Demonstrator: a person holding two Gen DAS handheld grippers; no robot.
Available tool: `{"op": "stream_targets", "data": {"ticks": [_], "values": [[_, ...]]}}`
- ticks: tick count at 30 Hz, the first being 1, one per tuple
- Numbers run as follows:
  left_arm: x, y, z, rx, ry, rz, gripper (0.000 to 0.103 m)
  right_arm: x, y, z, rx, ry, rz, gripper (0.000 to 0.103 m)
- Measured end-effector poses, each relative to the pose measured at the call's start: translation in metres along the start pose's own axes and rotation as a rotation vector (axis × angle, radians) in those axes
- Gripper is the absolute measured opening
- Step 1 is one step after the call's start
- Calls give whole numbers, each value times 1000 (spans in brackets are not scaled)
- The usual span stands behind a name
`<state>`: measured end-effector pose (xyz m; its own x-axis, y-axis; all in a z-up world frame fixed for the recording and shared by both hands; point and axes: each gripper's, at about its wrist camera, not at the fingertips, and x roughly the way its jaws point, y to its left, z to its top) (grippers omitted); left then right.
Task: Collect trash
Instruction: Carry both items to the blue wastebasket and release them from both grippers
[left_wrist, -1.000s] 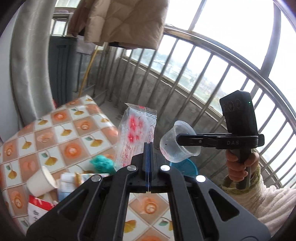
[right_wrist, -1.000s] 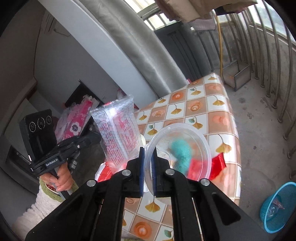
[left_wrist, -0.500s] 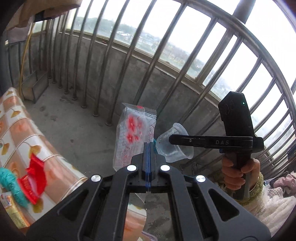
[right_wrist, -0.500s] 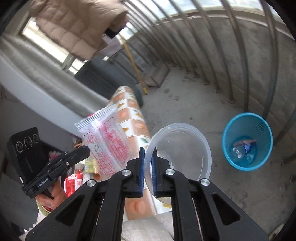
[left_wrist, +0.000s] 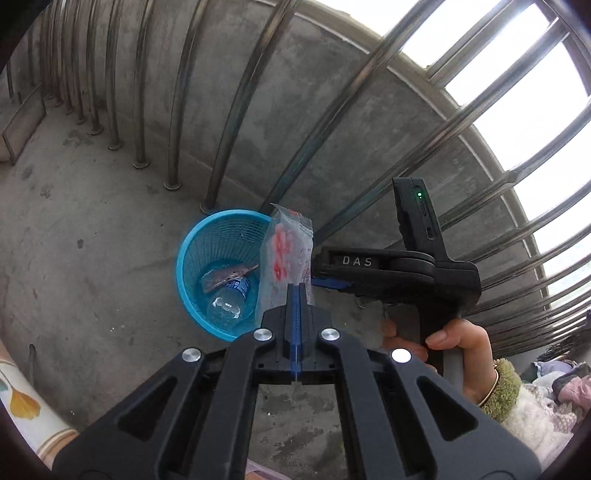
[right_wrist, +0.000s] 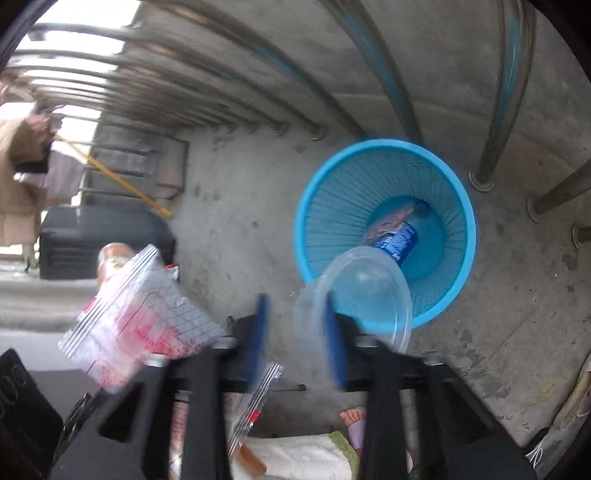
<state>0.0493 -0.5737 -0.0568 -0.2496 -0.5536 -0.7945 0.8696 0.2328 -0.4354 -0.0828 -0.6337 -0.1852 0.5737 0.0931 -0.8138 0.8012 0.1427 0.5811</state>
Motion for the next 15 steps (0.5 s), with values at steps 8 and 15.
{"op": "stream_targets", "data": {"ticks": [8, 15], "values": [[4, 16, 3, -41, -17, -7, 25, 39, -32, 23, 65, 0, -150, 67], [-10, 18, 1, -43, -71, -40, 36, 20, -36, 17, 43, -68, -114, 69]]}}
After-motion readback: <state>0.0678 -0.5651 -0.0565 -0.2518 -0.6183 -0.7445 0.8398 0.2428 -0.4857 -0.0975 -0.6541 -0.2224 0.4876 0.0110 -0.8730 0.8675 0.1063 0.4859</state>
